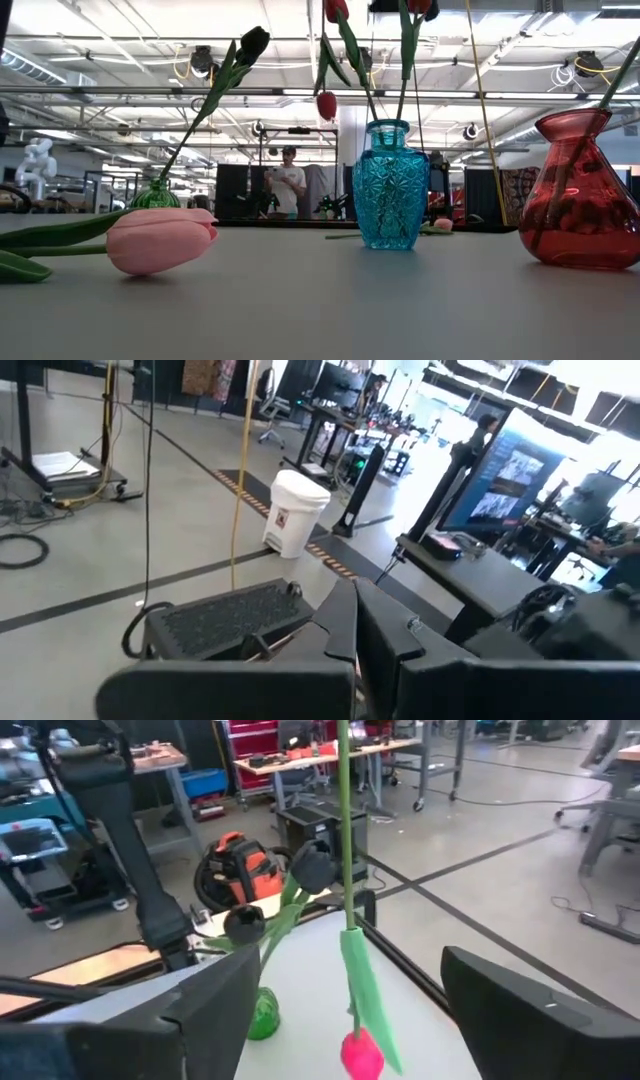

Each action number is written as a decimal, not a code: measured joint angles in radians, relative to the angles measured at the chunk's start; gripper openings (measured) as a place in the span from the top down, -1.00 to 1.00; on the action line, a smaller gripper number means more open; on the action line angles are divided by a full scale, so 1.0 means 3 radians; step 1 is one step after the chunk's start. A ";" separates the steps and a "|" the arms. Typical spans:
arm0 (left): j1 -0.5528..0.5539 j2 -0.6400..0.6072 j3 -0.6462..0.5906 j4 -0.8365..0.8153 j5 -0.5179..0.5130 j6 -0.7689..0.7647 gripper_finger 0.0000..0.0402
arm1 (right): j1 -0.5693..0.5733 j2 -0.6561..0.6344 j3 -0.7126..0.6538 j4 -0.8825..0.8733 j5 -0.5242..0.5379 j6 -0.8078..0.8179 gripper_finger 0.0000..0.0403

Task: Sort flowers into vase by color
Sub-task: Put the red tulip into the blue vase

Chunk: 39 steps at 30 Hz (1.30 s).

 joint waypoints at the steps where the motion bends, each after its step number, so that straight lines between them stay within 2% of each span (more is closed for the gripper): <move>1: 0.0000 0.0000 0.0000 0.0015 0.0004 0.0001 1.00 | -0.0013 0.0026 -0.0001 0.0037 -0.0041 -0.0001 -0.50; 13: 0.0000 0.0000 0.0000 0.0042 0.0012 0.0017 1.00 | -0.0045 0.0385 -0.0001 0.0492 -0.0266 -0.0037 -0.43; 21: 0.0000 0.0000 0.0000 0.0040 0.0024 0.0016 1.00 | -0.0102 0.0495 0.0000 0.0555 -0.0274 -0.0037 -0.43; 39: 0.0000 -0.0001 -0.0001 0.0217 0.0278 0.0010 1.00 | -0.0326 0.0650 -0.0001 0.0655 -0.0374 -0.0049 -0.43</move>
